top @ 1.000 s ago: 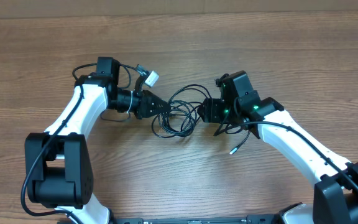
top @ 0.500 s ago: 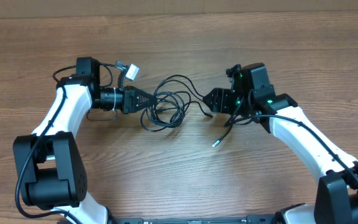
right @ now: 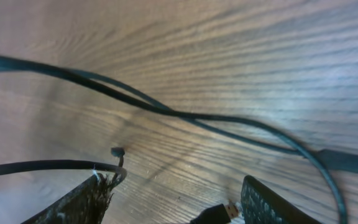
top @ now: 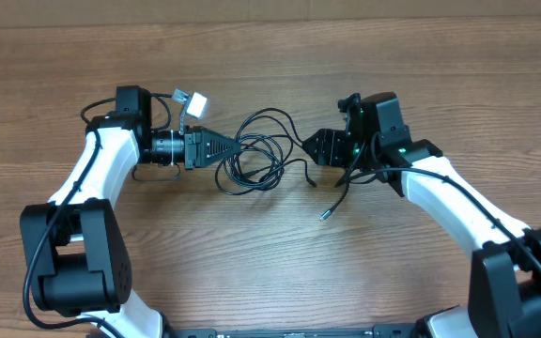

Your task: Untangle cables

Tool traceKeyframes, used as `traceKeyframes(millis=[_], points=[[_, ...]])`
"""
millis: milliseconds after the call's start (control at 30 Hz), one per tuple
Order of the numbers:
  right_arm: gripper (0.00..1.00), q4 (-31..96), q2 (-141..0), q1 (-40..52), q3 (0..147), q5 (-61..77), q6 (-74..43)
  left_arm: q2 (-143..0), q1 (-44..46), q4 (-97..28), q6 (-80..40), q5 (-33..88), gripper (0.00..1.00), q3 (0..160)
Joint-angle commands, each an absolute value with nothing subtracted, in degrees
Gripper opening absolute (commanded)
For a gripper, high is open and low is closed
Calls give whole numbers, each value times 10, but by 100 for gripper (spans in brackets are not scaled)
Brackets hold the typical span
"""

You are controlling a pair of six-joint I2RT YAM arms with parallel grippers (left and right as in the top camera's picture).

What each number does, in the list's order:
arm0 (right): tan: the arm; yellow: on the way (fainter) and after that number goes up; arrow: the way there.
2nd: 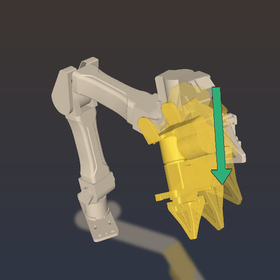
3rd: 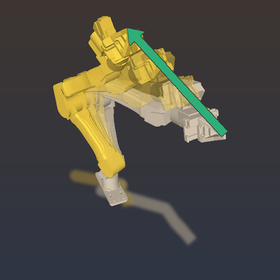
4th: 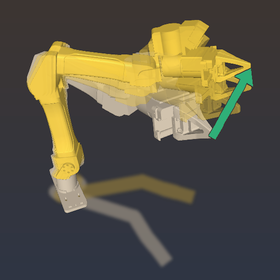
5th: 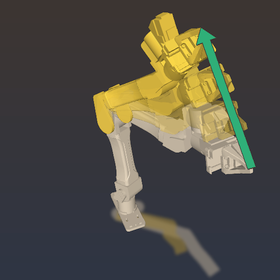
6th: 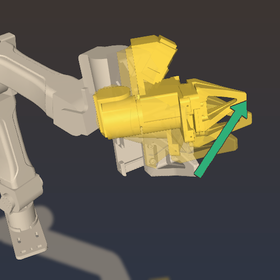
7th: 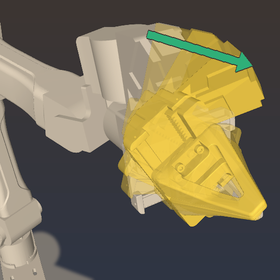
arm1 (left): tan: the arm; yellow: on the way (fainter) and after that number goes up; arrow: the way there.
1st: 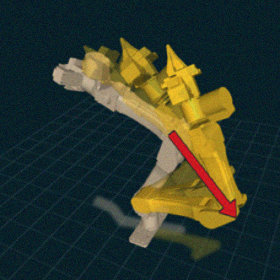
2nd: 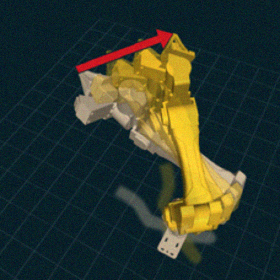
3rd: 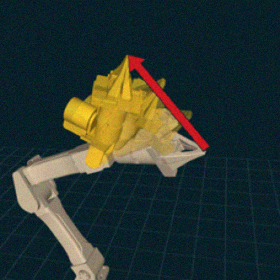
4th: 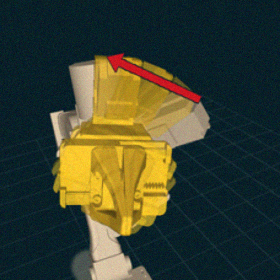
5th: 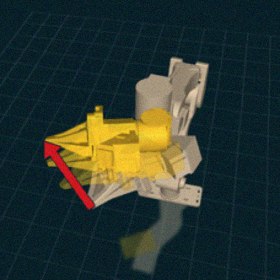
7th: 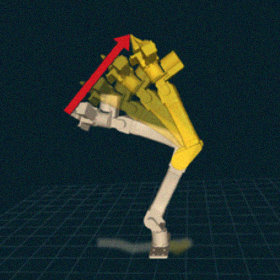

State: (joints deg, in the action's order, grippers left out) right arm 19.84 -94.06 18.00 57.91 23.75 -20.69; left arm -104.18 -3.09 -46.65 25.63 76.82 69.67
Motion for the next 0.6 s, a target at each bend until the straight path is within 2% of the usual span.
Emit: traceKeyframes(millis=[0, 167, 367, 567], points=[[66, 204, -948, 180, 574, 329, -183, -1042, -29, -464, 257, 795, 8, 695], [65, 245, -948, 182, 574, 372, -173, -1042, -29, -464, 257, 791, 8, 695], [66, 236, -948, 195, 573, 371, -173, -1042, -29, -465, 253, 796, 7, 695], [65, 198, -952, 213, 573, 307, -217, -1042, -29, -465, 234, 797, 7, 695]])
